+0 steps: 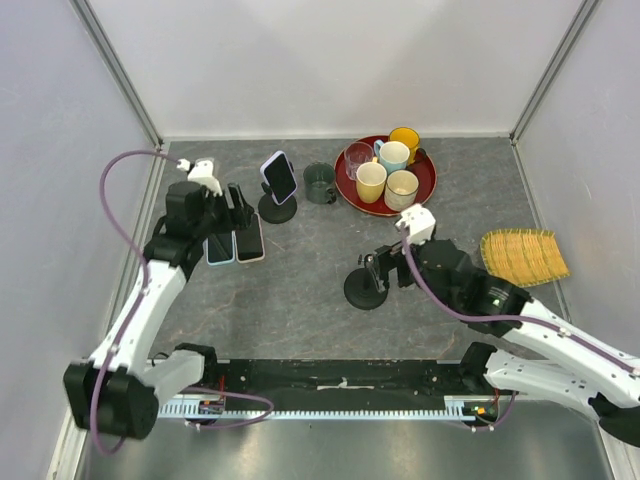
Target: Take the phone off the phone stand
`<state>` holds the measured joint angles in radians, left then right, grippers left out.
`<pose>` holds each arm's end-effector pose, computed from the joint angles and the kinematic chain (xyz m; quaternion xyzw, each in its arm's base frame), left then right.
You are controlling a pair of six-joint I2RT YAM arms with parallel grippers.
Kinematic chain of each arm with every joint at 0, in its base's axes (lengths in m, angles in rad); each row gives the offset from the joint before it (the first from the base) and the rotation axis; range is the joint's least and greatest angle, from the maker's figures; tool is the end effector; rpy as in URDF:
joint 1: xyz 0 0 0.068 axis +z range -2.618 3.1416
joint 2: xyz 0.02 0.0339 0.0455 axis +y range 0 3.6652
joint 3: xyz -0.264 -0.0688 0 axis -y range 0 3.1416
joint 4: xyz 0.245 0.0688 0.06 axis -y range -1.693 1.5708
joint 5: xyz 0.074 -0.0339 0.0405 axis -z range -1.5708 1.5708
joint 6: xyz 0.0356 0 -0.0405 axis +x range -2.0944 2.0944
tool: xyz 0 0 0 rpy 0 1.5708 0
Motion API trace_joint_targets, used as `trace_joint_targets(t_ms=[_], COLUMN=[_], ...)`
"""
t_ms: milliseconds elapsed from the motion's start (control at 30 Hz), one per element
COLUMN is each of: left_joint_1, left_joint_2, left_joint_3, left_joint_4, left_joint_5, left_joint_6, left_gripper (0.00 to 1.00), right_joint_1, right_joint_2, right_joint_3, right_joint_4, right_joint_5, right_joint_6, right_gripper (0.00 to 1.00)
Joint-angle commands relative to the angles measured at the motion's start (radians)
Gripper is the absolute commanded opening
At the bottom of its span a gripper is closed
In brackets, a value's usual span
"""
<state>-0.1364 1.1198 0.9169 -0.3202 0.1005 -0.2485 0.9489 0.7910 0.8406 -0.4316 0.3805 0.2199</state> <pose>0.2490 -0.0378 0.3058 -0.0234 0.8649 -0.1382 0.4820 0.1129 0.1349 0.3334 -0.1911 0.7978 0.1727 0.5451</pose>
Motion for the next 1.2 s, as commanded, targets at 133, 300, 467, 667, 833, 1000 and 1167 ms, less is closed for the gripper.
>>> trace_joint_targets(t_ms=[133,300,467,667,833,1000,1167], left_joint_1=[-0.06,-0.071,-0.071,-0.071,-0.072,-0.074,-0.075], left_joint_2=[-0.351,-0.485,-0.482,-0.489,-0.491,-0.489,-0.485], left_joint_3=[-0.2,-0.256,-0.245,-0.243,-0.243,-0.245,-0.242], left_joint_4=[0.082,0.115,0.107,0.105,0.102,0.101,0.099], left_joint_5=[-0.154,-0.205,-0.208,-0.208,-0.2,-0.191,-0.183], left_joint_6=[0.129,0.143,0.144,0.143,0.141,0.14,0.138], left_gripper=[0.81,0.81,0.81,0.81,0.81,0.81,0.81], right_joint_1=[0.002,0.002,0.004,0.004,0.004,0.004,0.004], right_joint_2=[0.126,0.2,0.241,0.286,0.329,0.317,0.274], right_joint_3=[0.071,0.092,0.092,0.08,0.089,0.097,0.104], right_joint_4=[-0.009,-0.012,-0.021,-0.038,-0.047,-0.053,-0.068], right_joint_5=[-0.101,-0.053,0.055,0.113,0.116,0.146,0.124], right_joint_6=[-0.033,-0.042,-0.007,-0.001,0.003,0.007,0.007], right_gripper=[0.98,0.98,0.98,0.98,0.98,0.98,0.98])
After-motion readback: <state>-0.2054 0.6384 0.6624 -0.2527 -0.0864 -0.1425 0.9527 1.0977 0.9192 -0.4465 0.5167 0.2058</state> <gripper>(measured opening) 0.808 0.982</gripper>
